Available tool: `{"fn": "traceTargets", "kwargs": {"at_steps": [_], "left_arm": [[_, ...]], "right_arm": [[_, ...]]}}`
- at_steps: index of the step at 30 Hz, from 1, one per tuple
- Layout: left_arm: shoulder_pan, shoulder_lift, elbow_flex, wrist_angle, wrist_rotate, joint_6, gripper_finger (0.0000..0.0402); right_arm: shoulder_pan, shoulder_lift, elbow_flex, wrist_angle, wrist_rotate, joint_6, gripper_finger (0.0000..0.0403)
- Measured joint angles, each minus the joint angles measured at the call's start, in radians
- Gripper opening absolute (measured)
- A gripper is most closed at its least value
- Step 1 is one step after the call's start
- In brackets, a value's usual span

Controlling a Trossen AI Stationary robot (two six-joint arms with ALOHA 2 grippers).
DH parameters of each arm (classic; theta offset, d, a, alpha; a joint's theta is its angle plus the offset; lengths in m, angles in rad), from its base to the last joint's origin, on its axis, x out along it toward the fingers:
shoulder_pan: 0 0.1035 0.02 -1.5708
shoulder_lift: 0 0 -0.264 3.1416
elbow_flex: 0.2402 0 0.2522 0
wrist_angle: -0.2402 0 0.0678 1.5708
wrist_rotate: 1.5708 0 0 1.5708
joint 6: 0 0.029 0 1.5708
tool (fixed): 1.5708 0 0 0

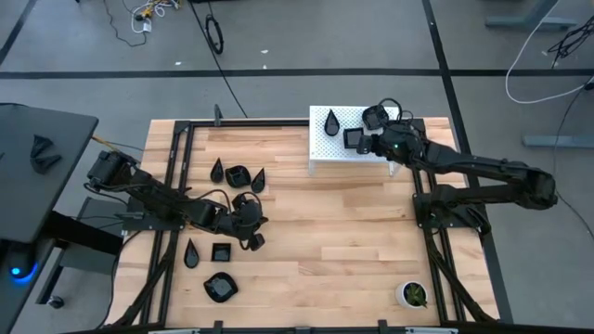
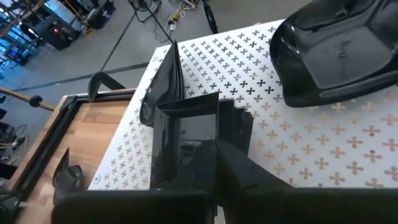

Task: Pick & Place Mini shaped plates
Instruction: Stack the black square plate on the black square plate on the shelf

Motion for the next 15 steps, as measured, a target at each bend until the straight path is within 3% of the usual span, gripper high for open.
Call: {"fn": "traceTargets", "kwargs": {"at_steps": [6,15], "left_arm": [[0.000,0.000,0.000,0.000,0.000,0.000,0.0005],[0.000,0.000,0.000,0.000,0.000,-0.001,0.0005]], "right_arm": [[-0.014,0.000,-0.013,0.031,0.001,-0.023,0.0033],[-0.014,-0.010,-0.013,0.127,-0.021,-0.184,0.0136]]}}
